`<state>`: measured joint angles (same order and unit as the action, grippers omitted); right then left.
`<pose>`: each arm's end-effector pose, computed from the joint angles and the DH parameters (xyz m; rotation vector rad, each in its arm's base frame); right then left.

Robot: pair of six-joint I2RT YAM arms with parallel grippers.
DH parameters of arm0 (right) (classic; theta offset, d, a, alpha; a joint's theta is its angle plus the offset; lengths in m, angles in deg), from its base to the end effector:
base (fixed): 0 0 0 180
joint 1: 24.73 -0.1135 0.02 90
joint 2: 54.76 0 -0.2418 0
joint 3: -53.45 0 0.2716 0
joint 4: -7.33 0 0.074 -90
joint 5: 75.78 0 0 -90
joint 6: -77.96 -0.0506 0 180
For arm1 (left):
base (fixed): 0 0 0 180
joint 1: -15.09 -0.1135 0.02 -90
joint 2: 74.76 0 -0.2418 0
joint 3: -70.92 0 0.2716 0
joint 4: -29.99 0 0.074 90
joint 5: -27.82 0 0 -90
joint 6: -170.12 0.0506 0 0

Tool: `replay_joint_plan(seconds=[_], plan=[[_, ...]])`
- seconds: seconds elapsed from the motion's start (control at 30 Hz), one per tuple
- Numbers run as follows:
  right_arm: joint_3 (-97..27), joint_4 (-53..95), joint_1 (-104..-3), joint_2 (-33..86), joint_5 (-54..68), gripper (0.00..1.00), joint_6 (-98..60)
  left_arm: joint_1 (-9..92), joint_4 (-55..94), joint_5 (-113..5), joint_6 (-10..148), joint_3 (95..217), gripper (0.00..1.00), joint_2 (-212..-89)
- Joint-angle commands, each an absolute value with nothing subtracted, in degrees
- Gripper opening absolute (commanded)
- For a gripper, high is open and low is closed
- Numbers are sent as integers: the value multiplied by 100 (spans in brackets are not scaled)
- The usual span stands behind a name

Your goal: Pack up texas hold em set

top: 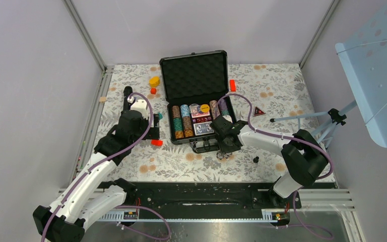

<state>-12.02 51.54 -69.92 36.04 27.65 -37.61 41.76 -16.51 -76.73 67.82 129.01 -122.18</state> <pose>0.2282 0.2130 0.1236 -0.4060 2.6870 0.0231 0.2050 -0.0887 0.2698 0.1309 2.1713 -0.1090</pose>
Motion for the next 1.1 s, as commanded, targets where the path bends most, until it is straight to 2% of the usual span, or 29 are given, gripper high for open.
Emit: replay_joint_plan(seconds=[0.0, 0.5, 1.07], plan=[[-1130, 5012, -6912, 3499, 2614, 45, -3768, 4150, -1424, -7606, 6772, 12902, 99, -12220], [-994, 4874, -6891, 3457, 2323, 46, -3859, 4153, -1424, -7601, 6772, 12893, 99, -12219], [-1024, 4852, -6893, 3413, 2291, 57, -3883, 4154, -1425, -7583, 6777, 12896, 99, -12231]])
